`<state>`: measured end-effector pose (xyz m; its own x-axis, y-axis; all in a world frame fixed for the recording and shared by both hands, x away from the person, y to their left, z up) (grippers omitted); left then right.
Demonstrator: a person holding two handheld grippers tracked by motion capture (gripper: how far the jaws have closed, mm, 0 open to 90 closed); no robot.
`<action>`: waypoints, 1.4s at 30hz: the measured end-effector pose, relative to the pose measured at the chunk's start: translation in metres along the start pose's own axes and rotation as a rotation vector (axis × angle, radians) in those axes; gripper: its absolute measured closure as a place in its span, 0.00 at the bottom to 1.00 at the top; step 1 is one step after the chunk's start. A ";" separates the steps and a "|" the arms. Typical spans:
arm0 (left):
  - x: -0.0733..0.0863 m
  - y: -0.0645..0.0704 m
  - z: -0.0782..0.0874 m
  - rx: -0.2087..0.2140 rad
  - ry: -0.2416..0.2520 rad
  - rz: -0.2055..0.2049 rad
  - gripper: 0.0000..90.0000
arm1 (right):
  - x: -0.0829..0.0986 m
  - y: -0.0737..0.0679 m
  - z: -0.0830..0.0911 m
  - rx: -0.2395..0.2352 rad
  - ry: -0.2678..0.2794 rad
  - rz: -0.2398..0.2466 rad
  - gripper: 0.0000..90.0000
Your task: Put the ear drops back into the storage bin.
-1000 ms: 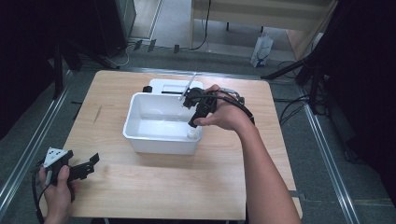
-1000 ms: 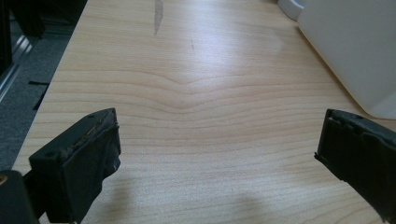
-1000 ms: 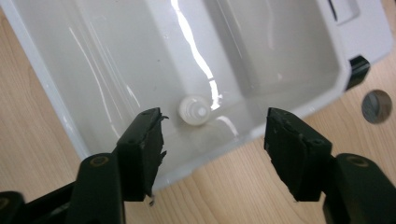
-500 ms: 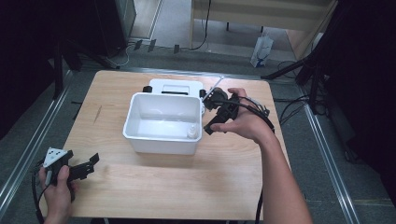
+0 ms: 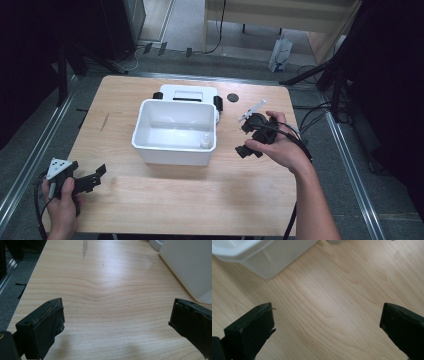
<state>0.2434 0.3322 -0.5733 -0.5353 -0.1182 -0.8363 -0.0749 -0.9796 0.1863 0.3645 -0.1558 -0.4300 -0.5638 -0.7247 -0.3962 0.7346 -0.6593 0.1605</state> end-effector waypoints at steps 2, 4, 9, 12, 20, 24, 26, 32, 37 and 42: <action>0.000 0.000 0.000 0.000 0.000 0.000 0.00 | 0.010 0.002 -0.002 0.008 0.007 -0.011 0.00; 0.000 0.000 0.000 0.001 -0.001 0.001 0.00 | 0.021 0.003 -0.005 0.019 0.009 -0.019 0.00; 0.000 0.000 0.000 0.000 0.000 0.002 0.00 | 0.047 0.007 -0.014 0.038 0.000 -0.049 0.00; 0.000 0.000 0.000 -0.002 -0.001 0.002 0.00 | 0.063 0.009 -0.019 0.052 0.003 -0.065 0.00; 0.000 0.000 0.000 -0.005 0.002 0.003 0.00 | 0.105 0.012 -0.029 0.073 0.041 -0.120 0.00; 0.000 0.000 0.000 -0.004 0.002 0.002 0.00 | 0.126 0.015 -0.032 0.085 0.069 -0.153 0.00; 0.000 0.000 0.000 -0.006 -0.001 0.000 0.00 | 0.135 0.017 -0.032 0.095 0.088 -0.167 0.00; 0.000 0.000 0.000 -0.007 0.001 -0.002 0.00 | 0.162 0.017 -0.036 0.107 0.148 -0.205 0.00; 0.000 0.001 0.000 -0.010 -0.004 -0.006 0.00 | 0.183 0.016 -0.043 0.160 0.254 -0.282 0.00; 0.000 0.001 0.000 -0.010 0.000 -0.009 0.00 | 0.207 0.008 -0.053 0.158 0.417 -0.363 0.00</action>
<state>0.2435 0.3313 -0.5734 -0.5347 -0.1098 -0.8379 -0.0712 -0.9821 0.1742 0.2734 -0.3001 -0.5590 -0.5491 -0.3270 -0.7691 0.4382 -0.8963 0.0683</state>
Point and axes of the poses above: each handheld gripper's, and its own axes: z roughly backward along the jaws, x roughly out of its underside, y roughly to its right, the point moved 4 cm from there along -z, roughly forward along the jaws
